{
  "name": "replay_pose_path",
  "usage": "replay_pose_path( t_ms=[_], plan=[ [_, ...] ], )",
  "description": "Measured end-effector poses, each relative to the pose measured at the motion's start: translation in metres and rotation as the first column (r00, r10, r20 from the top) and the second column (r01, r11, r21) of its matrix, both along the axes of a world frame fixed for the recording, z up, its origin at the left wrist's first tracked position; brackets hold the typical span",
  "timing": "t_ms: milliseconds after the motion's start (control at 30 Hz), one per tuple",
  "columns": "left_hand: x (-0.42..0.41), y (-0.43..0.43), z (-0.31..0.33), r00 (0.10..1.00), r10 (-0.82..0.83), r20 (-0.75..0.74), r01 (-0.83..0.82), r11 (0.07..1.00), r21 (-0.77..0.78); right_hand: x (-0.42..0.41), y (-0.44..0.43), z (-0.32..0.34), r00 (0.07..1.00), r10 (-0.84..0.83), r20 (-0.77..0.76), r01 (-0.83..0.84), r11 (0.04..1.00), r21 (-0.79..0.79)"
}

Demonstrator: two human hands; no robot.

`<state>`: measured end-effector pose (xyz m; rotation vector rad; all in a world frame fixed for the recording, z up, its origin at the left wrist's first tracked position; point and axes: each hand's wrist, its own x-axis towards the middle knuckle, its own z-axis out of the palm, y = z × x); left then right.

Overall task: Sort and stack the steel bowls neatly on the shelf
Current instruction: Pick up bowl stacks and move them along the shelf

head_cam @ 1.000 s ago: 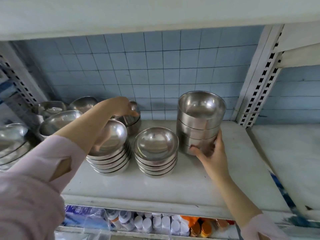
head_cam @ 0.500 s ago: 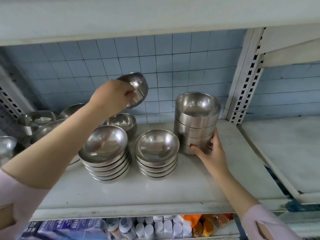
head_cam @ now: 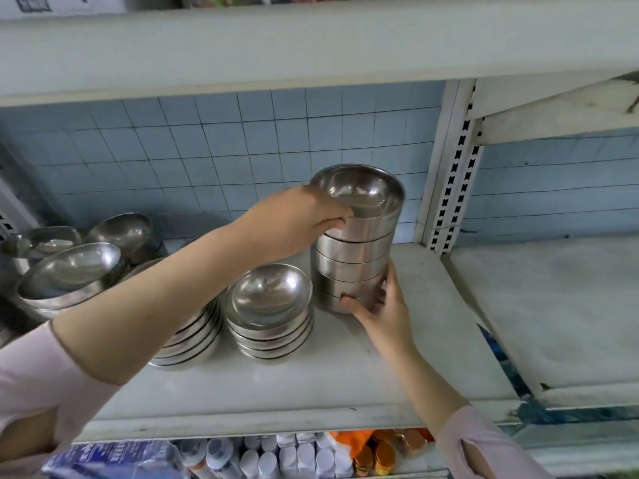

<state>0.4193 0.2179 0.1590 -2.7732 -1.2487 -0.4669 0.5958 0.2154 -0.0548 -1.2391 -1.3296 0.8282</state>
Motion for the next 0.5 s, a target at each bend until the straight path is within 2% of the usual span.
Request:
replay_pose_path(
  t_ms=[300,433,500],
  plan=[
    [-0.003,0.006,0.005,0.997,0.072,-0.011,-0.073,0.985,-0.154,0.004,0.008,-0.006,1.000,0.017,-0.023,-0.017,1.000,0.003],
    [0.002,0.004,0.003,0.998,0.052,0.044,-0.045,0.989,-0.143,0.007,0.014,-0.004,0.999,0.031,-0.024,-0.031,1.000,0.006],
    [0.003,0.002,-0.002,0.993,0.101,0.060,-0.094,0.990,-0.109,0.012,0.019,-0.001,0.999,0.034,-0.031,-0.034,0.999,0.010]
  ],
)
